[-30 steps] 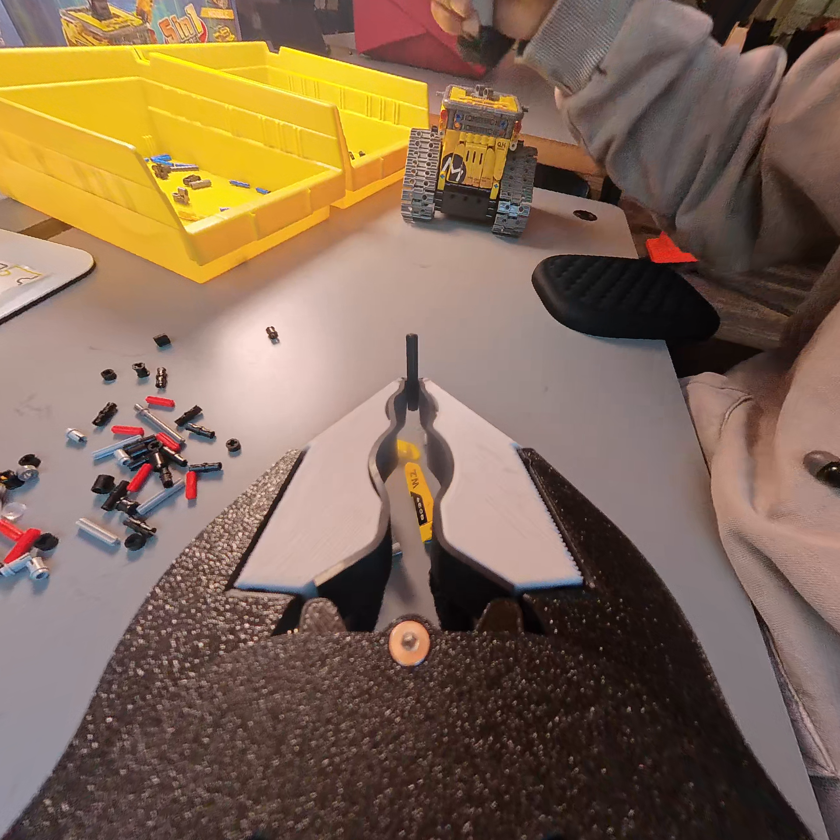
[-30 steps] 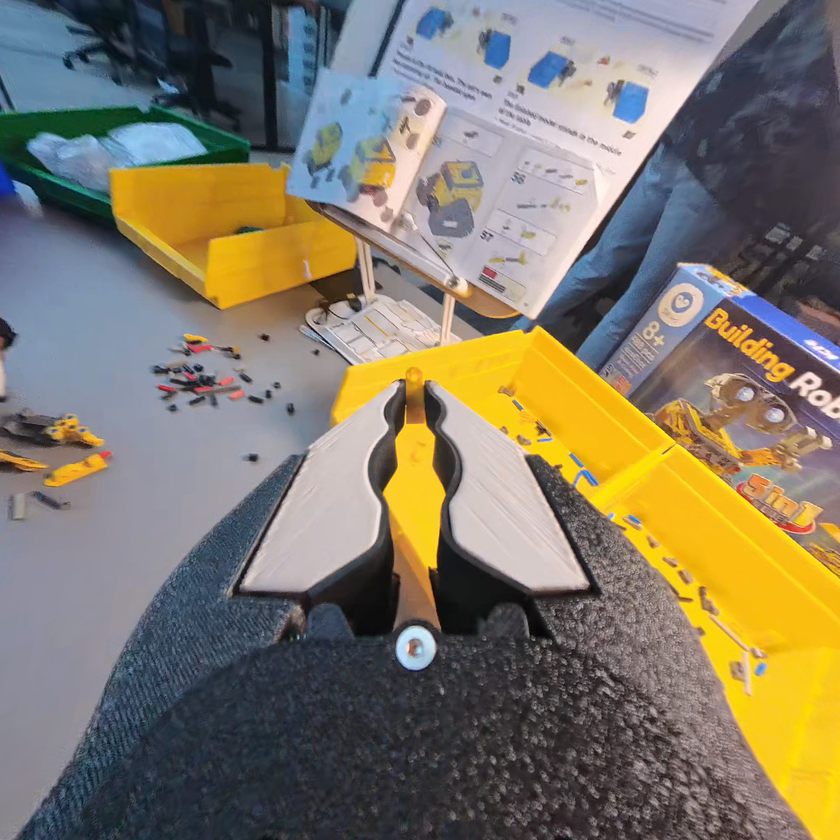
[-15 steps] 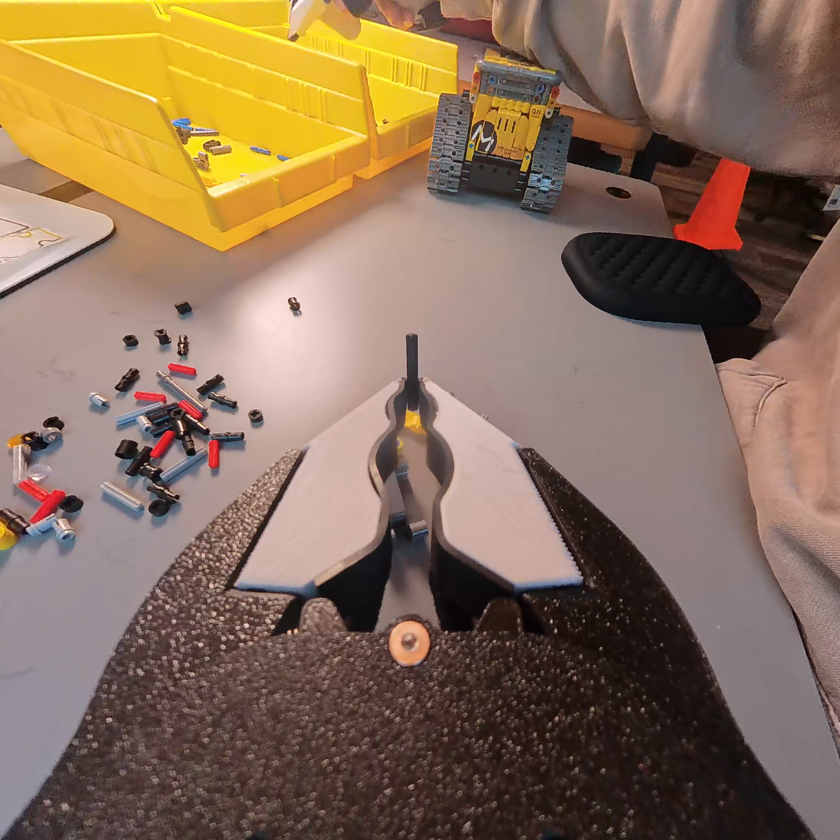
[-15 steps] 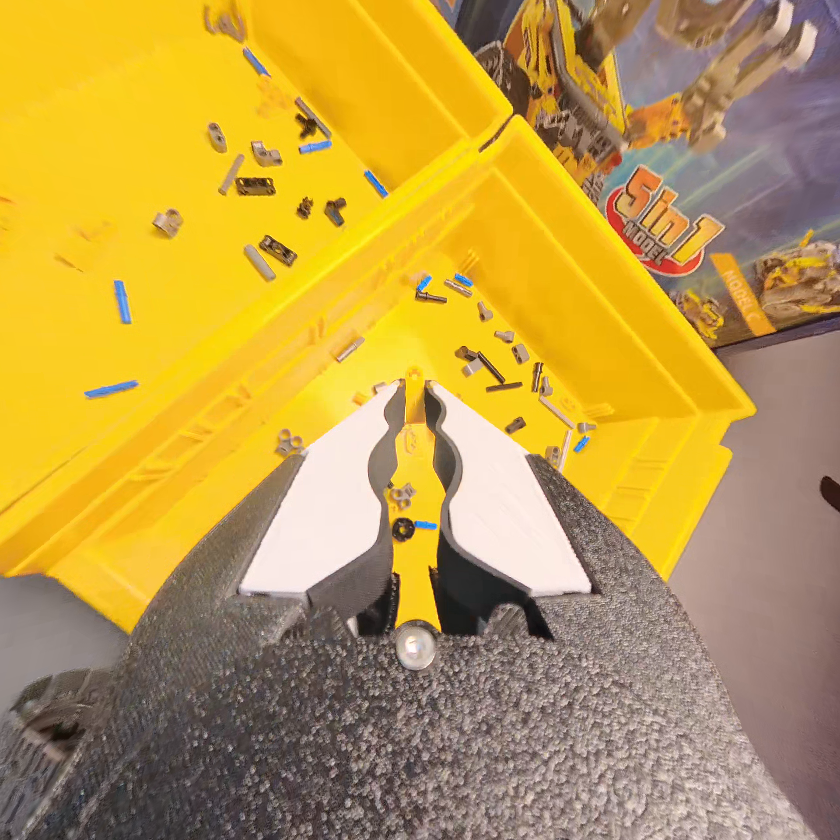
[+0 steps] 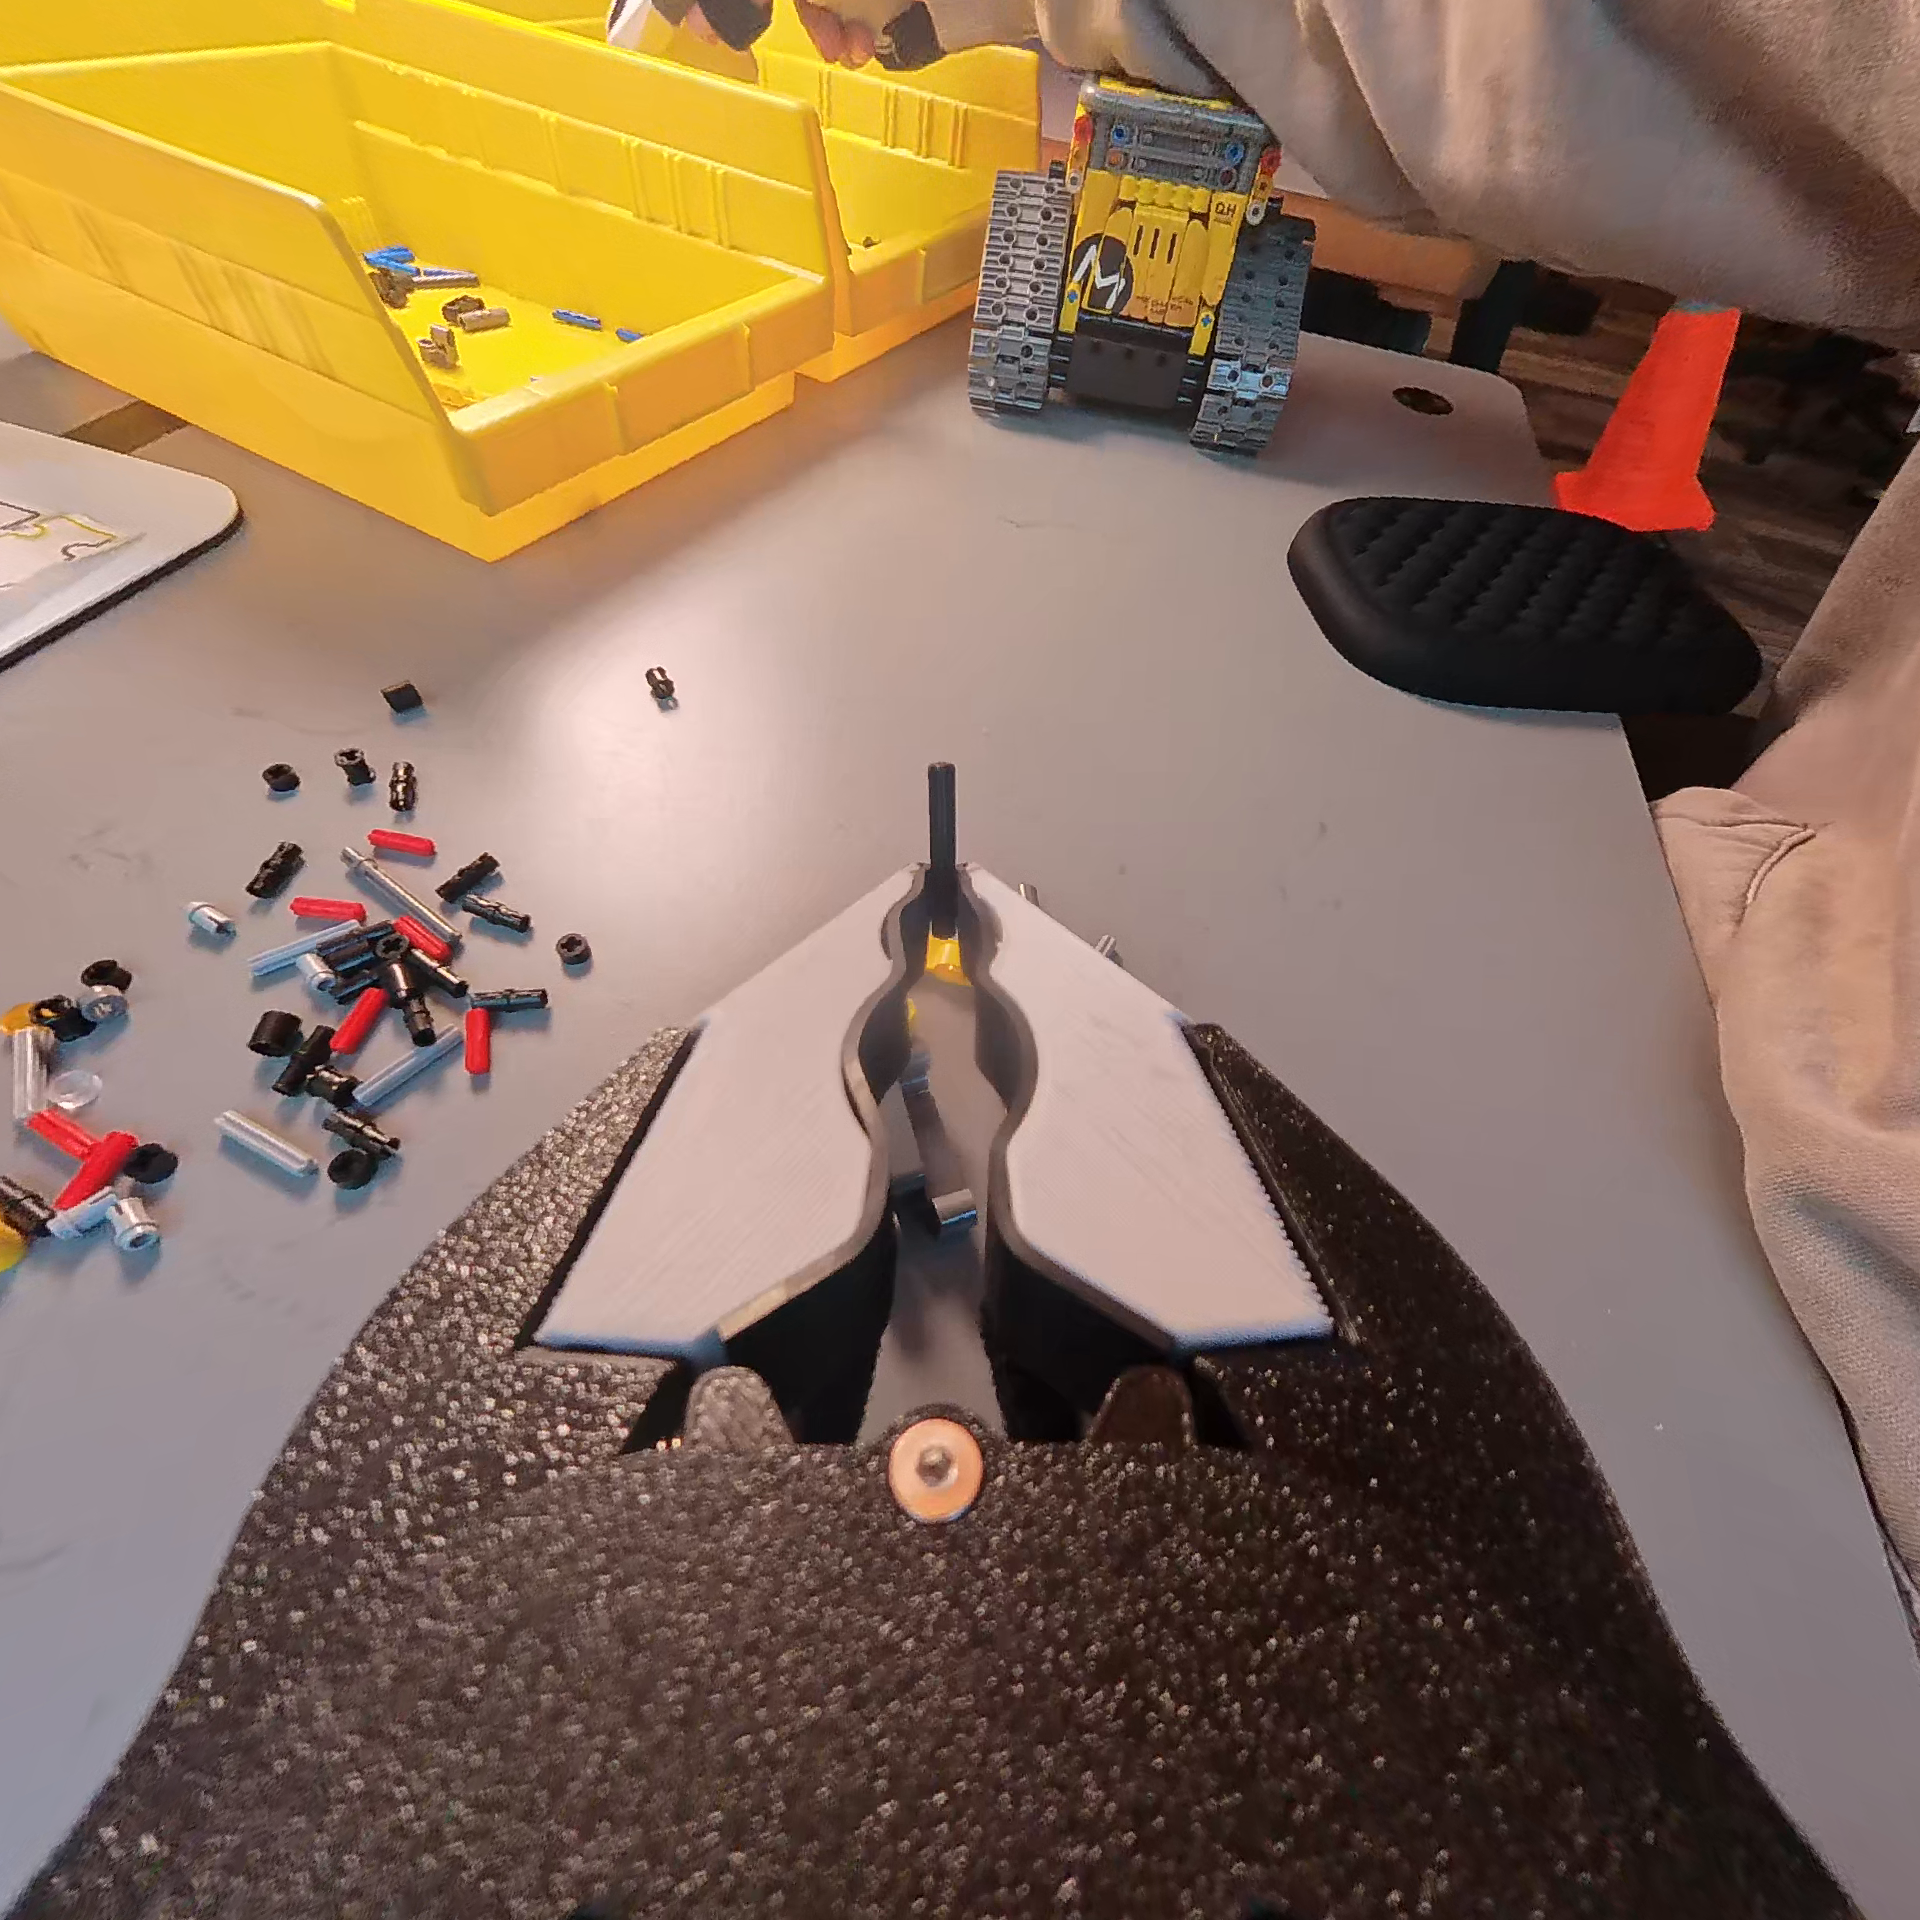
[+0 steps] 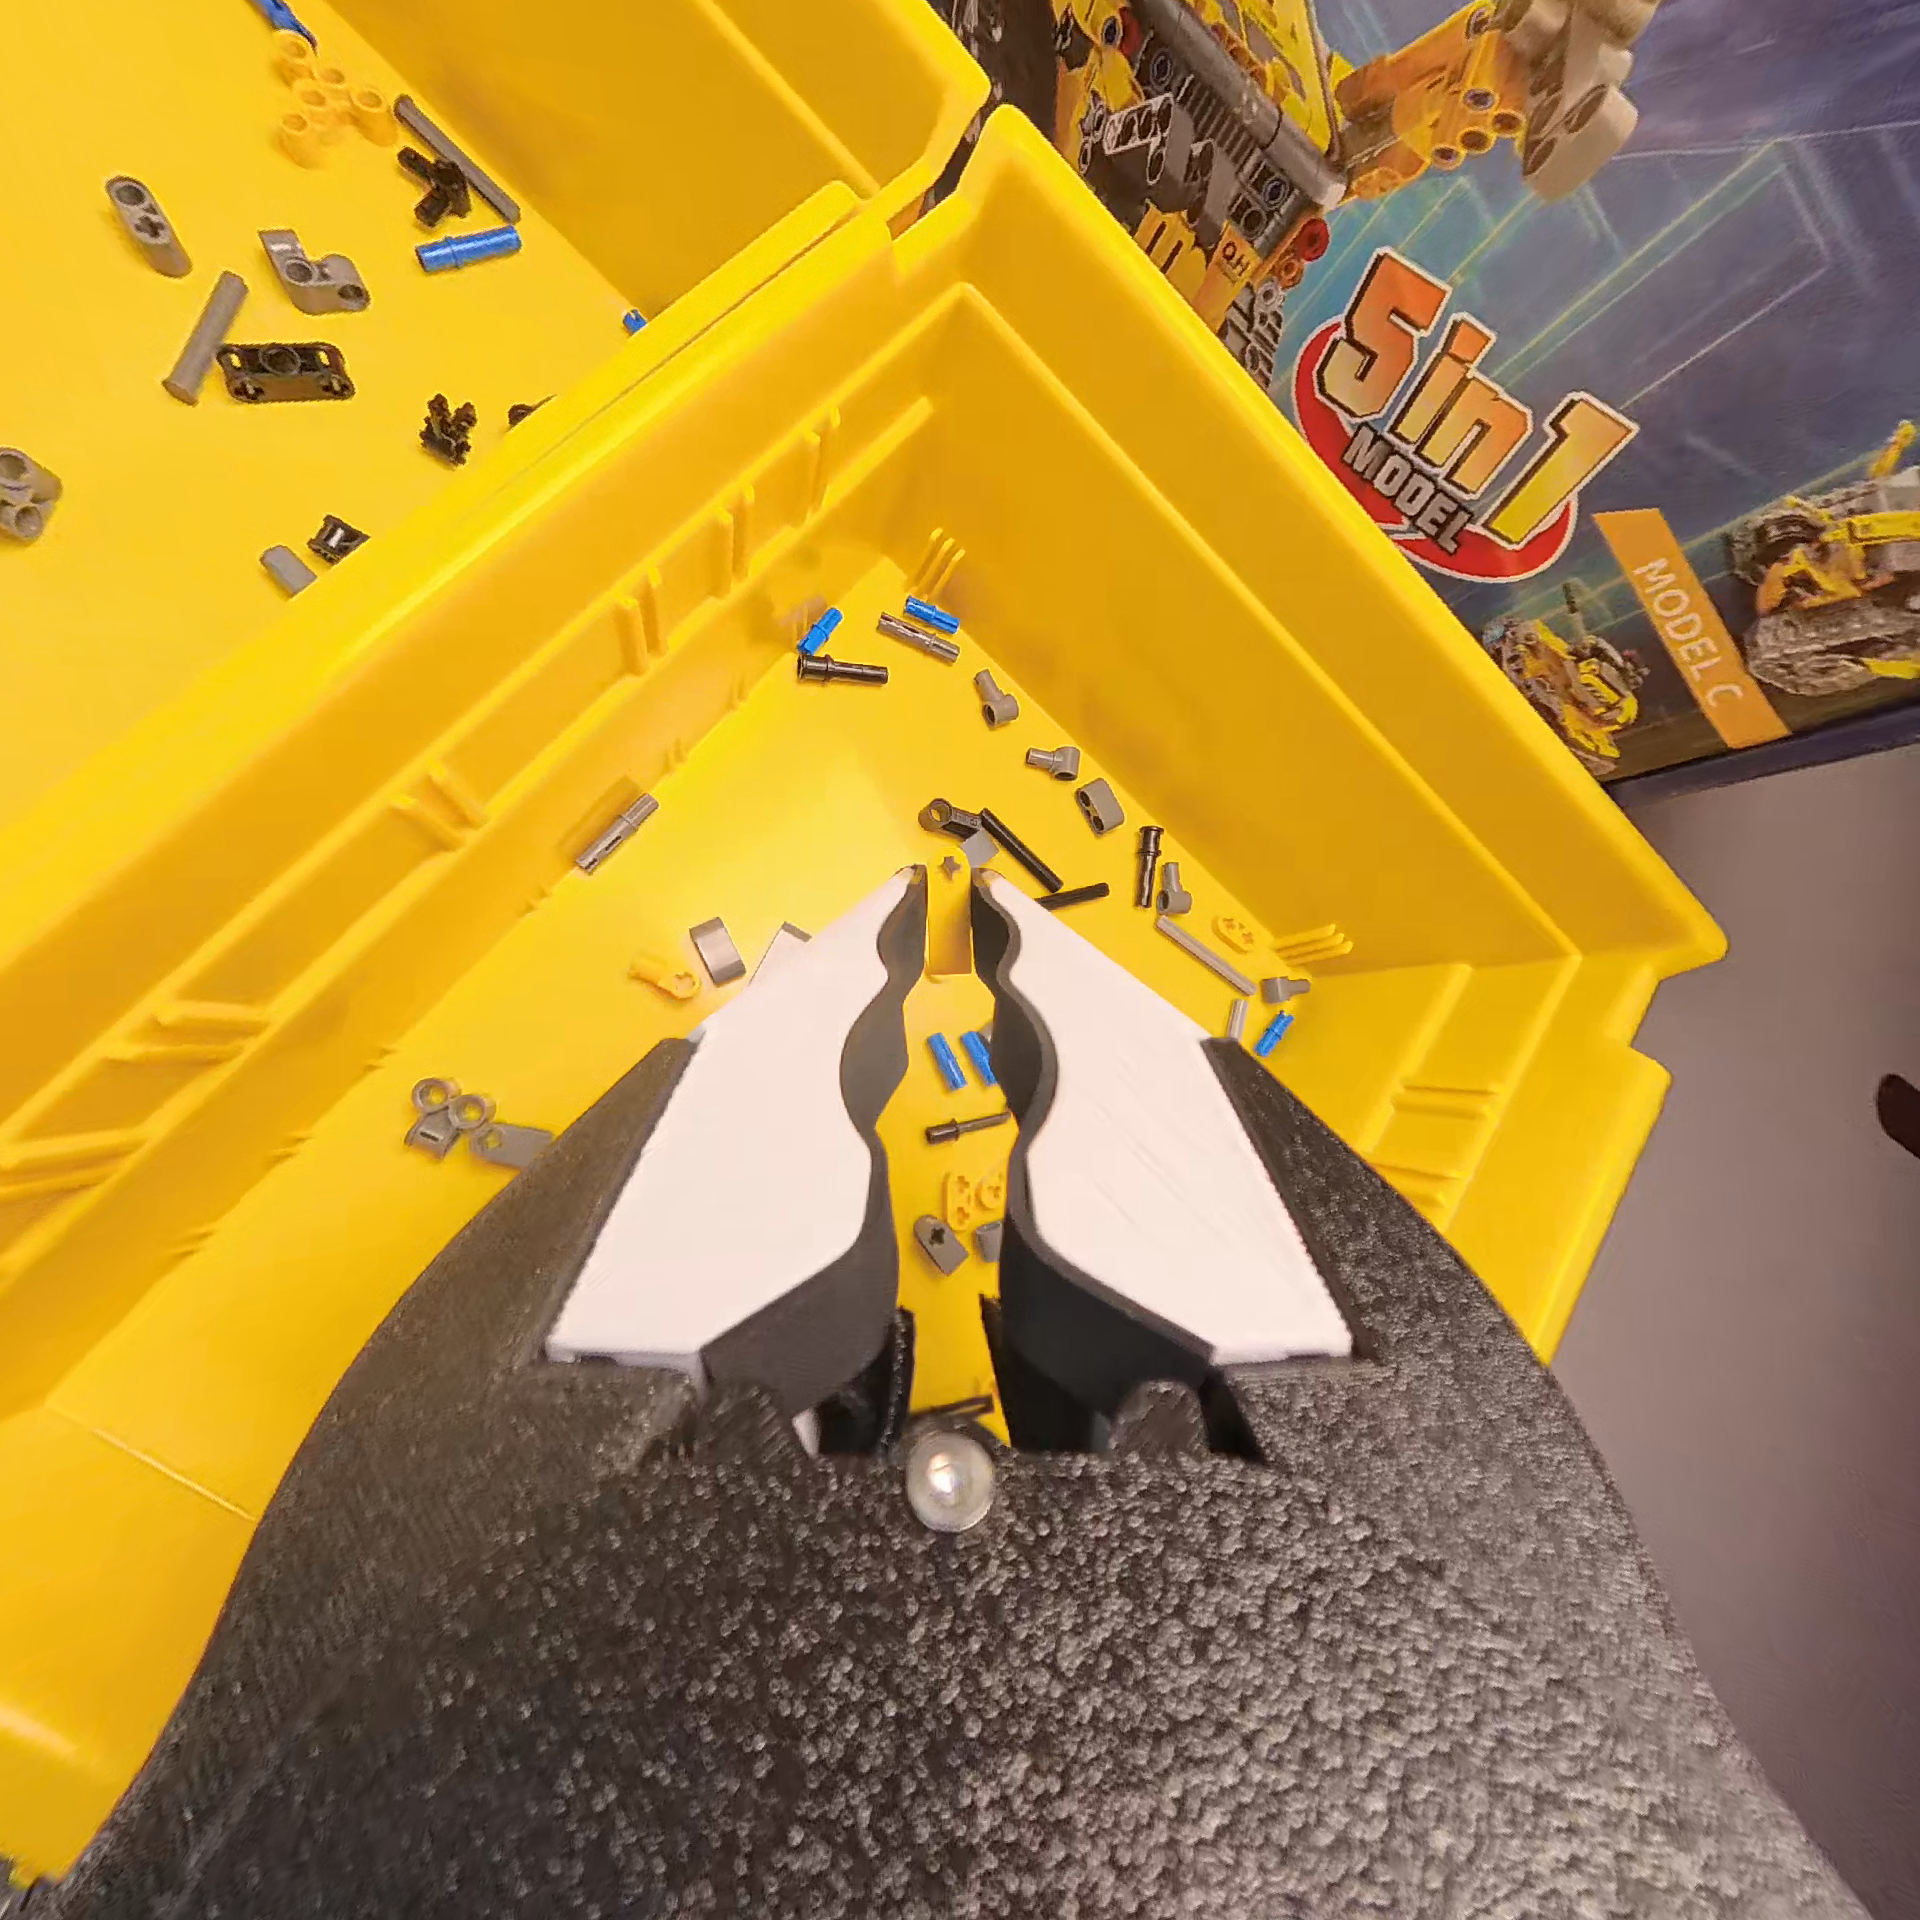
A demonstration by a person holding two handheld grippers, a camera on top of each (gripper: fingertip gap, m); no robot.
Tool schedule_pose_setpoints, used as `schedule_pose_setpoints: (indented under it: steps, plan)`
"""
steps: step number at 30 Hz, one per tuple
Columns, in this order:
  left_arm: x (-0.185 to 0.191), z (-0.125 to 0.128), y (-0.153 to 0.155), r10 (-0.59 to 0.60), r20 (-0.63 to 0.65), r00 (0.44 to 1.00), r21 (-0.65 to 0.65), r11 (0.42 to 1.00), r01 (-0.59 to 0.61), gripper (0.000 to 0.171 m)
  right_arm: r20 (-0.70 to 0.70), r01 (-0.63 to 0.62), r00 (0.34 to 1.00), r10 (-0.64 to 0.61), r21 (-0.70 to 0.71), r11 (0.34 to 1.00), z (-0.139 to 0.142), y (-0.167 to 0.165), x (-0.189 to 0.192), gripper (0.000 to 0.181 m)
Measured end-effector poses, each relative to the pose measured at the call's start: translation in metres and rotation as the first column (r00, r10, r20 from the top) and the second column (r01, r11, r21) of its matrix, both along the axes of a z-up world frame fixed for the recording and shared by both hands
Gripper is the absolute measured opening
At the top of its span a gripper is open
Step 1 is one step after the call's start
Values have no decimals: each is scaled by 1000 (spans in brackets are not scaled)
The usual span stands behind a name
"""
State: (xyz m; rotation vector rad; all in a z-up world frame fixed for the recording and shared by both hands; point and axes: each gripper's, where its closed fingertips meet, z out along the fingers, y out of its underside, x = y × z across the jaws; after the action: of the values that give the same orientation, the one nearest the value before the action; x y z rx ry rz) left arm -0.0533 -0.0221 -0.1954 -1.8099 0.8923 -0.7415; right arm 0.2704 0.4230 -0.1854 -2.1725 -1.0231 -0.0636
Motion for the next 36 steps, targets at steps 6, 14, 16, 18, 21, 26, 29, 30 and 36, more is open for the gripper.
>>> schedule_pose_setpoints:
  steps: [6, 14, 16, 18, 21, 26, 29, 30, 36]
  plan:
    - [-2, 0, 0, 10, 7, 1000, -4, 1000, -10, 4, -14, -43, 999, 42, -6, 999, -8, 6, -17, 13]
    - [-2, 2, 1, 11, 17, 1000, 4, 1000, -11, 4, -162, -161, 969, 189, 167, 973, 76, -46, -62, 17]
    - [0, 4, 1, 9, 19, 1000, 16, 1000, -9, 4, -241, -241, 924, 296, 234, 942, 108, -94, -95, 17]
    - [2, 5, 2, 7, 9, 1000, 41, 999, -7, 4, -280, -358, 858, 431, 278, 892, 125, -156, -131, 17]
    - [4, 7, 1, 11, -19, 1000, 90, 996, -10, 4, -302, -542, 724, 620, 307, 782, 120, -258, -184, 16]
    - [8, 12, -5, 10, -68, 998, 169, 986, 2, 4, -431, -763, 463, 775, 251, 595, 73, -402, -255, 16]
    - [14, 12, -9, -15, -100, 995, 197, 980, 34, 4, -458, -826, 382, 803, 220, 519, 44, -445, -286, 15]
    - [16, 11, -11, -20, -120, 993, 209, 977, 44, 4, -451, -836, 376, 809, 211, 507, 35, -451, -295, 15]
    - [18, 1, -16, 1, -283, 959, 294, 952, 86, 4, -457, -867, 364, 811, 151, 475, 7, -464, -315, 5]
